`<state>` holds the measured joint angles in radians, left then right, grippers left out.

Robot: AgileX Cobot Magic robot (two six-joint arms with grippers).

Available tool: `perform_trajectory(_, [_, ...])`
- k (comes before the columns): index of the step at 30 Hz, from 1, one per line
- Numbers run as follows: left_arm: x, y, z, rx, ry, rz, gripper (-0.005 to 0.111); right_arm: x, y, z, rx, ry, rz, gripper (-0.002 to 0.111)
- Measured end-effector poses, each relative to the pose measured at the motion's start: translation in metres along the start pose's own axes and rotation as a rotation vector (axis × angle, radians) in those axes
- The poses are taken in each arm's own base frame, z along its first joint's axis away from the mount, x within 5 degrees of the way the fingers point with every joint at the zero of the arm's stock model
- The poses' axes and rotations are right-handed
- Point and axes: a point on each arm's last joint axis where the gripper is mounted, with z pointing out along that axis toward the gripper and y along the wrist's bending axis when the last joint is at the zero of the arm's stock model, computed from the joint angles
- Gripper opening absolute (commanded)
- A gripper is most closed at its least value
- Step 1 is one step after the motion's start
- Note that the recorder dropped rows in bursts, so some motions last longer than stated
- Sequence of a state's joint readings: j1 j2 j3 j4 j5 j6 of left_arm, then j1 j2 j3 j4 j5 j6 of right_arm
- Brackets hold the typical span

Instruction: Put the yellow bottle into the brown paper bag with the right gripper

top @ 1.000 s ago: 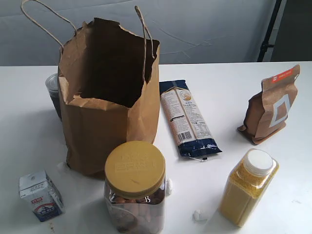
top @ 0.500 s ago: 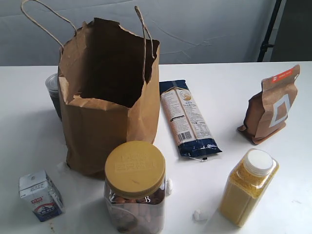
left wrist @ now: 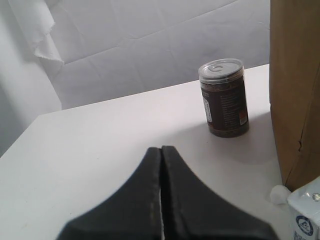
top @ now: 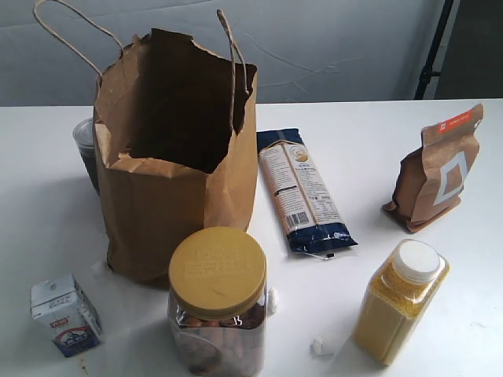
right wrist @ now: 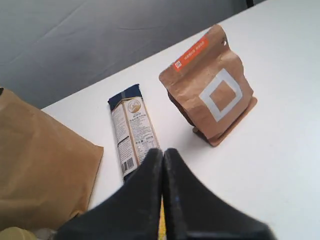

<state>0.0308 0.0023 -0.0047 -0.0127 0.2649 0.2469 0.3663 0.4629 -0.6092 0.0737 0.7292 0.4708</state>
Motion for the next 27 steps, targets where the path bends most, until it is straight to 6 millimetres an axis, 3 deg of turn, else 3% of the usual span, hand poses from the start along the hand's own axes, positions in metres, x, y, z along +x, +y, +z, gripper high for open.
perform_trajectory(3, [0.0, 0.0, 0.0, 0.0, 0.0, 0.0, 0.0, -0.014, 0.009, 0.009, 0.05, 0.1, 0.116, 0.02])
perform_trajectory(6, [0.0, 0.0, 0.0, 0.0, 0.0, 0.0, 0.0, -0.019, 0.024, 0.024, 0.076, 0.253, 0.16, 0.053])
perform_trajectory(10, [0.0, 0.0, 0.0, 0.0, 0.0, 0.0, 0.0, -0.014, 0.048, 0.053, 0.127, 0.452, 0.172, 0.075])
perform_trajectory(17, [0.0, 0.0, 0.0, 0.0, 0.0, 0.0, 0.0, -0.001, 0.083, 0.102, 0.273, 0.581, 0.196, 0.078])
perform_trajectory(27, [0.0, 0.0, 0.0, 0.0, 0.0, 0.0, 0.0, 0.041, 0.08, 0.174, 0.532, 0.723, 0.153, 0.078])
